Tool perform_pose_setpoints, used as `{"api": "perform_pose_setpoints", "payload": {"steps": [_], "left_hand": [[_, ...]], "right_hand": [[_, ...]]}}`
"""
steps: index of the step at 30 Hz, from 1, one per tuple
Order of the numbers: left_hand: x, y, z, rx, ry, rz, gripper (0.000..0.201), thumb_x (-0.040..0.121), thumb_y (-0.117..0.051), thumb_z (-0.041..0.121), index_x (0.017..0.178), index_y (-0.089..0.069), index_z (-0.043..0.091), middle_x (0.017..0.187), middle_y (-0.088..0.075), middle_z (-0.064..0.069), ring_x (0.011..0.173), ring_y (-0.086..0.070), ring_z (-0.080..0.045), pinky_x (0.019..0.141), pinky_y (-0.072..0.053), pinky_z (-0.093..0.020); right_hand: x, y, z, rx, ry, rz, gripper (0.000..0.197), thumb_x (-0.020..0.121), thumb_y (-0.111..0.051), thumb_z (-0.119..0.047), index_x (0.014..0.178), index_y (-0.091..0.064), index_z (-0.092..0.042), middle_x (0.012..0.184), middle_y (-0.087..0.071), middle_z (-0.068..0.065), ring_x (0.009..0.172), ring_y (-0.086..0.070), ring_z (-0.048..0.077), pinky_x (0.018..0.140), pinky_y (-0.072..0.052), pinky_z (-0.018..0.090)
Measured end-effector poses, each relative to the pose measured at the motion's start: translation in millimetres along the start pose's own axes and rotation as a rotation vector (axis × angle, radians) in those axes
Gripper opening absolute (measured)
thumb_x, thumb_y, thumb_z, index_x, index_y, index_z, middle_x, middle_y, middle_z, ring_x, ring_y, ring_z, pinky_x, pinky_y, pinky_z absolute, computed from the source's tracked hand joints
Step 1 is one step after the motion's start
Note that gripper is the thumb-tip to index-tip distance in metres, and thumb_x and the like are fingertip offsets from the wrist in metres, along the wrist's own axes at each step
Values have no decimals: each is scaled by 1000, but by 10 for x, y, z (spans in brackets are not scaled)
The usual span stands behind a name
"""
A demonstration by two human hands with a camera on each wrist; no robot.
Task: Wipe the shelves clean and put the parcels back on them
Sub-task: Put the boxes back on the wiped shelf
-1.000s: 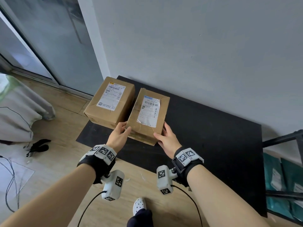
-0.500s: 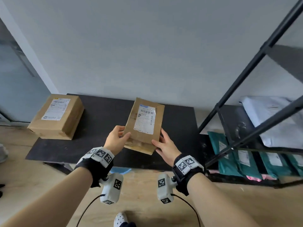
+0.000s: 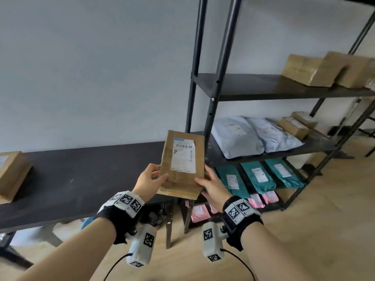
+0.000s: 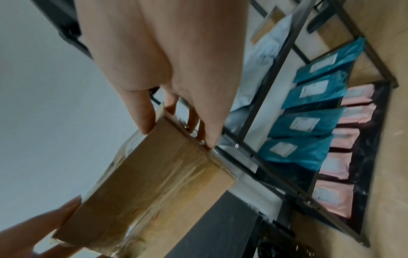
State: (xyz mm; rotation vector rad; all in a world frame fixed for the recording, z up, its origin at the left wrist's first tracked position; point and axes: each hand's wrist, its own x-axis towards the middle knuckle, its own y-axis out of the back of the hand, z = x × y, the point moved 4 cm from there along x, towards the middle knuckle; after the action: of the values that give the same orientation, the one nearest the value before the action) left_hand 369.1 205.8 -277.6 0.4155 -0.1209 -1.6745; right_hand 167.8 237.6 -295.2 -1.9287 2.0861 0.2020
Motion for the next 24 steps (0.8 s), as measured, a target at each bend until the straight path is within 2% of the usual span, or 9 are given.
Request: {"api": "perform_pose_setpoints", "payload": {"steps": [3,5,7,10,12,14,17,21,24], "left_hand": [[-129,-441,435,-17,-46,-61,29,90,-61,26,116,-51,16,115,-65,-1,102,-64,-22,86,-54,-41],[-185,-707,732,-22,-80,-103,31,90,-60,25,118,-50,14,115,-64,-4,99,-65,-27,83,-54,-44],[-219,-952,1037,-15,-130,-136,31,91,-60,26,118,-50,15,116,-63,-5,97,-65,-24,82,-54,-44],[-225,-1289,1489,-1,-218,-186,32,91,-60,26,120,-50,14,115,-64,-6,89,-65,-19,78,-55,-39],[-194,-1488,1787,-5,-258,-218,35,91,-59,27,122,-49,13,113,-66,-6,86,-66,-20,80,-56,-40],[-127,-1666,2089,-10,-282,-241,37,91,-59,30,123,-49,15,111,-68,-5,89,-66,-23,82,-56,-42],[26,-1902,2555,-35,-324,-263,38,91,-59,32,125,-49,17,110,-67,-3,96,-66,-24,77,-56,-34],[359,-2153,3198,-13,-415,-230,42,90,-60,36,126,-50,16,115,-63,-2,98,-65,-23,79,-56,-36],[680,-2295,3610,-24,-419,-213,49,88,-62,40,129,-50,17,111,-65,-6,93,-67,-24,80,-58,-39]], "right_hand": [[-249,542,-249,2,46,63,56,91,-59,-6,139,-40,-29,117,-62,-3,110,-58,15,96,-47,36],[-390,865,-457,9,83,100,52,92,-59,-7,136,-42,-28,115,-63,-3,105,-60,14,83,-50,30],[-498,1168,-682,27,122,136,51,93,-56,-5,136,-42,-27,111,-63,-2,98,-61,11,70,-46,23],[-589,1579,-1031,23,184,174,52,94,-54,-4,139,-41,-26,107,-67,-4,92,-64,9,68,-46,22],[-609,1839,-1279,29,224,194,52,94,-53,-4,139,-41,-26,108,-67,-5,93,-64,10,70,-47,23],[-571,2104,-1544,35,248,201,51,95,-53,-7,140,-40,-28,117,-64,-2,103,-61,15,80,-50,30],[-460,2495,-1980,-12,282,220,53,94,-57,-13,141,-41,-30,128,-60,-2,111,-58,15,83,-49,34],[-253,2920,-2613,-31,311,218,46,94,-57,-19,137,-46,-32,123,-63,-2,108,-59,16,79,-50,36],[-21,3146,-3015,-25,330,223,44,92,-60,-21,133,-50,-32,124,-61,-3,115,-56,19,93,-48,45]]}}
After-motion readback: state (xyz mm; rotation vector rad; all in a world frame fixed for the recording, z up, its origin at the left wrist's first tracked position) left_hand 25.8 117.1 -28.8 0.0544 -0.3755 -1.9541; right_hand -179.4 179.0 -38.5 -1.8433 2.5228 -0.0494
